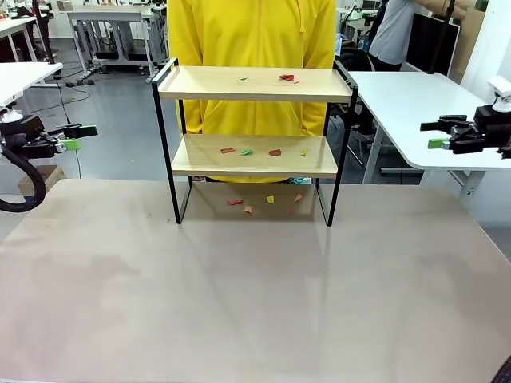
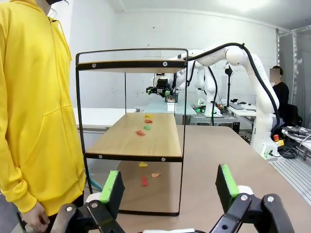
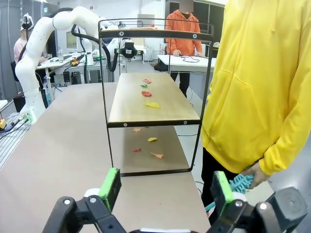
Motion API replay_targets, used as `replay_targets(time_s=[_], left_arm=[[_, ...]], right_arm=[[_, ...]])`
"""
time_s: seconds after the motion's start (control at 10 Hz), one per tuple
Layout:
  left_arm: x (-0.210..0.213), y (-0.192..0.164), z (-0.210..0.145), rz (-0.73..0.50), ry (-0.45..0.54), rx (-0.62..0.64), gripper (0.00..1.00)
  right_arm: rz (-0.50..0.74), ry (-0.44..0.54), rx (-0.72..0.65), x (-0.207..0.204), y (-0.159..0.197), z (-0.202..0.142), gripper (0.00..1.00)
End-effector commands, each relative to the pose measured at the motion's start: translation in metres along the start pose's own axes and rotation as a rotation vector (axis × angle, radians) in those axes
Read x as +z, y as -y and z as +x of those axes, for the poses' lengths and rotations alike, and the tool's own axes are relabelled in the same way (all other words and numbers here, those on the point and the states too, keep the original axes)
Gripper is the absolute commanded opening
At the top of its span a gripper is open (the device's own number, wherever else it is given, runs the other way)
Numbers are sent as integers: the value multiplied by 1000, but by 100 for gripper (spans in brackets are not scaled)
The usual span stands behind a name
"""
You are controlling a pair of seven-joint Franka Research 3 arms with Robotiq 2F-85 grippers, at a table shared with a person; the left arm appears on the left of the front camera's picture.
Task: Clean the shelf.
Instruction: Pick up the Duster handed by the human.
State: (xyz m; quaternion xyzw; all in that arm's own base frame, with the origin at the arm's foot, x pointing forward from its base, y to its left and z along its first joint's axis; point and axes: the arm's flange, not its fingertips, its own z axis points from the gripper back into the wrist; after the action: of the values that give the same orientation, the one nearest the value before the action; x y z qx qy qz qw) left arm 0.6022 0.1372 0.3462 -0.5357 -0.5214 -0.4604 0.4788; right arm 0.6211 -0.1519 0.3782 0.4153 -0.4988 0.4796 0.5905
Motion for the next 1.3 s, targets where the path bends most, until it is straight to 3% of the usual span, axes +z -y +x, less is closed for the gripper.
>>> replay_targets(time_s=[0.0, 1.2], left_arm=[[-1, 0, 2, 0, -3, -13, 100], [-1, 0, 2, 0, -3, -13, 100]], right_arm=[[2, -1, 3, 0, -1, 2, 100], [2, -1, 3, 0, -1, 2, 100]])
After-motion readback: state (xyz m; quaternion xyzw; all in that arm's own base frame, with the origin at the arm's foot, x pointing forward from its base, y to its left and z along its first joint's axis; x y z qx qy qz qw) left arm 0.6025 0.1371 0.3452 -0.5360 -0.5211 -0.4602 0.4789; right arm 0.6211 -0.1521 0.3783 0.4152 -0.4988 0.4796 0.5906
